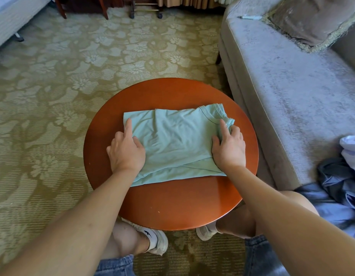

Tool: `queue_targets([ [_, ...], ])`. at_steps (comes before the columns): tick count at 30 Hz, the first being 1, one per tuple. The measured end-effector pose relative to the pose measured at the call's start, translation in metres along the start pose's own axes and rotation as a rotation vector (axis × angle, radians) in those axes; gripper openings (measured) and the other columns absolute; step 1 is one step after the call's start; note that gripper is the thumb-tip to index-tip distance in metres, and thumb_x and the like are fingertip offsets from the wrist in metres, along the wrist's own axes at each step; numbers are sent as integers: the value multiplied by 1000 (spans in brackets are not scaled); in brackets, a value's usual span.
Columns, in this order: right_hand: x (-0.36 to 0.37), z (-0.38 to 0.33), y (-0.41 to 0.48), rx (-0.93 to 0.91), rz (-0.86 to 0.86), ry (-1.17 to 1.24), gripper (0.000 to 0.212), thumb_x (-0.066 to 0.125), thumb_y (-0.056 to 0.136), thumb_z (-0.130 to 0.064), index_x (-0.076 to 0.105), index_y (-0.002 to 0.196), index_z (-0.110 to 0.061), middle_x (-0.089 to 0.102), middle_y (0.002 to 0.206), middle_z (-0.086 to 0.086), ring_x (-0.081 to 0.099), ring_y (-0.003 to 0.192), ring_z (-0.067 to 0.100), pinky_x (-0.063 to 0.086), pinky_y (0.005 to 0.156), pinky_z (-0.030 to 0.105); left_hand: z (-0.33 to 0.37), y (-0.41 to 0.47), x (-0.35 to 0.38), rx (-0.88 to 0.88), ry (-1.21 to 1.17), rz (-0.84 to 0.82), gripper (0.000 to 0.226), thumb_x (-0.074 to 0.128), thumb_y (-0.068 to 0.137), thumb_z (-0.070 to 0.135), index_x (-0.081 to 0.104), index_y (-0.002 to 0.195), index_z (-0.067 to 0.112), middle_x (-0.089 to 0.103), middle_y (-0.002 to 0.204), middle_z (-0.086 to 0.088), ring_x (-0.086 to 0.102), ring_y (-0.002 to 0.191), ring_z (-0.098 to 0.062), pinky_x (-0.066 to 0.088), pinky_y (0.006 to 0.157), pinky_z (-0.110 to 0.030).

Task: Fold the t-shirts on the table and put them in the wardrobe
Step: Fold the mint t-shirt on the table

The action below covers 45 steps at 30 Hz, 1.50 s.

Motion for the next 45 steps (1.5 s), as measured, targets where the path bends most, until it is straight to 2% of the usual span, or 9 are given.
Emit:
queue_targets([
  [6, -1, -1, 0, 2, 9, 3, 53, 46, 98, -27, 33, 149, -18, 38, 141, 16, 38, 126, 33, 33, 104, 45, 0, 0, 3, 3, -2, -30, 55, 35, 103, 21, 19, 154, 33, 47, 124, -8, 46, 116, -29, 32, 104, -42],
  [10, -1, -1, 0, -6, 17, -4, 50, 44, 100, -26, 35, 148, -18, 40, 138, 17, 40, 123, 33, 34, 102, 45, 1, 0, 3, -2, 18, -48, 52, 33, 103, 21, 24, 153, 32, 47, 125, -8, 46, 116, -30, 32, 104, -41],
  [16, 6, -4, 4, -86, -53, -96, 49, 34, 102, -31, 31, 150, -25, 49, 122, 13, 44, 107, 31, 39, 91, 43, 1, 4, 6, 15, 132, -62, 50, 32, 103, 37, 30, 152, 25, 54, 127, -12, 45, 122, -30, 28, 105, -43],
  [22, 8, -3, 4, -50, -88, -89, 49, 31, 103, -29, 29, 151, -19, 43, 126, 12, 44, 109, 30, 38, 93, 42, 1, 3, 6, 41, 86, -79, 46, 32, 104, 22, 36, 149, 28, 54, 124, -9, 45, 119, -29, 30, 104, -42],
  [27, 7, -4, 4, -43, -191, -79, 53, 33, 102, -26, 23, 153, -14, 39, 130, 12, 45, 111, 31, 38, 94, 42, 4, 5, 6, 81, 143, -162, 49, 30, 105, 23, 25, 153, 15, 50, 131, -12, 47, 119, -30, 34, 101, -40],
  [32, -11, -2, 3, 38, -247, 55, 57, 37, 100, -18, 19, 154, -15, 29, 145, 8, 52, 95, 31, 46, 82, 37, 8, 7, -10, 23, 129, -273, 55, 28, 106, 27, 10, 155, 10, 32, 142, -13, 49, 118, -37, 40, 95, -42],
  [34, -20, -2, 0, 58, -242, 88, 58, 38, 100, -16, 19, 155, -16, 26, 150, 7, 53, 107, 34, 46, 88, 36, 13, 8, -21, 12, 107, -289, 56, 29, 106, 28, 10, 155, 10, 28, 147, -13, 47, 122, -41, 40, 96, -44],
  [38, -45, -5, -13, 81, -235, 153, 59, 37, 99, -13, 20, 155, -18, 20, 158, 4, 43, 130, 33, 39, 104, 37, 31, 2, -43, 56, 102, -302, 57, 31, 106, 28, 11, 155, 9, 21, 155, -12, 41, 132, -39, 38, 103, -43],
  [45, -120, 2, -30, 75, -80, 254, 59, 39, 97, -7, 24, 154, -13, 26, 154, 9, 43, 128, 34, 37, 102, 35, 79, -17, -87, 173, 54, -220, 65, 40, 103, 35, 9, 156, 12, 14, 160, -9, 34, 139, -36, 34, 107, -41],
])
Point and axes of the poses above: each hand's wrist, its own y-axis towards the middle knuckle, its own x-axis out of the palm, z = x × y, the point moved 6 cm from there along y, towards the middle knuckle
